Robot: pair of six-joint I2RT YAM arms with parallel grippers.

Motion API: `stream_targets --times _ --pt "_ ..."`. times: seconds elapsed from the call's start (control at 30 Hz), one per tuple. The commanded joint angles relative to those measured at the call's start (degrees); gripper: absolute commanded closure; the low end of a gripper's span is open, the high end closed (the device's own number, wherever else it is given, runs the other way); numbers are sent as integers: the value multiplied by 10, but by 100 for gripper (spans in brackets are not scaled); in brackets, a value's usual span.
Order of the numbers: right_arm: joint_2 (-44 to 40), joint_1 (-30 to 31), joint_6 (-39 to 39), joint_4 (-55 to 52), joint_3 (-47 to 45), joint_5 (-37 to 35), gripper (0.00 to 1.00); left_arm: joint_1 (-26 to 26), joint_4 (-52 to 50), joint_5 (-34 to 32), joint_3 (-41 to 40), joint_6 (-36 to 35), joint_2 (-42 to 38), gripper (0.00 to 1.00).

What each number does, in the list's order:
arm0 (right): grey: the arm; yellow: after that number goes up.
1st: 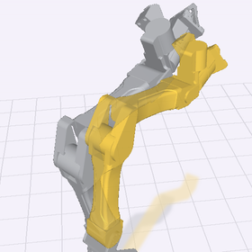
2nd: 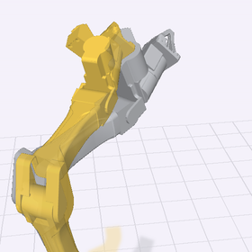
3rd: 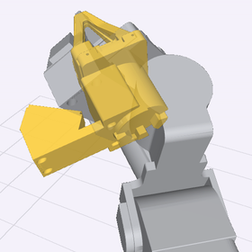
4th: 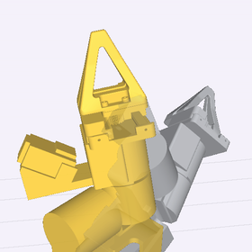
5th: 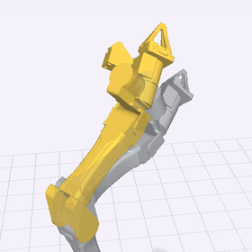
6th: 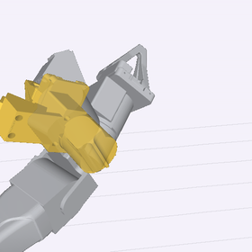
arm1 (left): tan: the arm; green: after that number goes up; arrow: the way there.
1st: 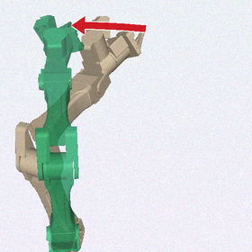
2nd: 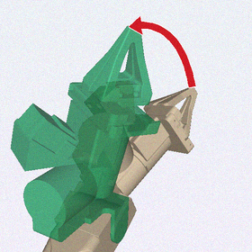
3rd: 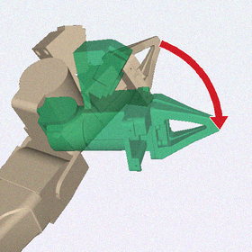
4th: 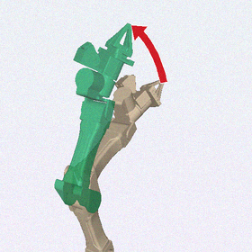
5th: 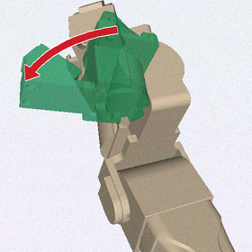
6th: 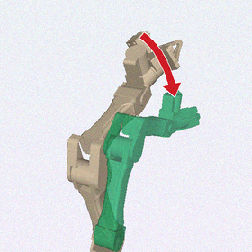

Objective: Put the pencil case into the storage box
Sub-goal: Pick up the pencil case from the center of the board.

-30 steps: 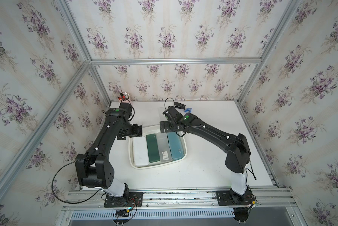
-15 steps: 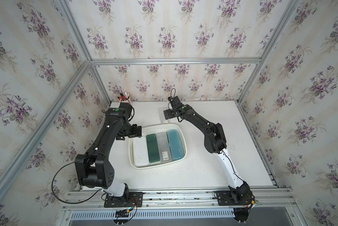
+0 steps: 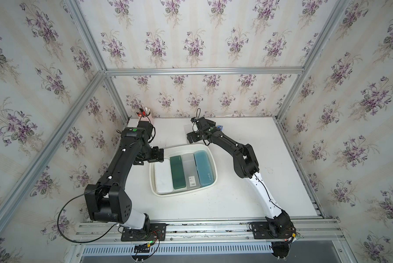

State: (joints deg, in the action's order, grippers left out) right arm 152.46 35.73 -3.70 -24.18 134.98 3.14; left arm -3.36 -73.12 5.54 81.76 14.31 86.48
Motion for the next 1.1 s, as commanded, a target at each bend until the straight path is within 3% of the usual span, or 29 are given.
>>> stream_targets --times 0.0,0.27,0.53,0.77,0.97,1.07 --pt "17 2 23 -8 18 11 0 0 -8 -6 -1 -6 -6 1" --pt "35 2 53 -37 26 4 2 0 -6 -13 -9 -9 -15 1" --pt "42 -12 44 -66 29 -76 17 0 -9 -17 -15 -12 -22 1" --pt "25 -57 47 -103 22 -103 26 0 -8 -17 -21 -16 -24 1" --pt "-36 -80 63 -107 -65 -111 26 1 -5 -9 -22 -17 -20 1" --pt "-96 -84 65 -93 -155 -108 26 0 0 -6 -26 -19 -20 1"
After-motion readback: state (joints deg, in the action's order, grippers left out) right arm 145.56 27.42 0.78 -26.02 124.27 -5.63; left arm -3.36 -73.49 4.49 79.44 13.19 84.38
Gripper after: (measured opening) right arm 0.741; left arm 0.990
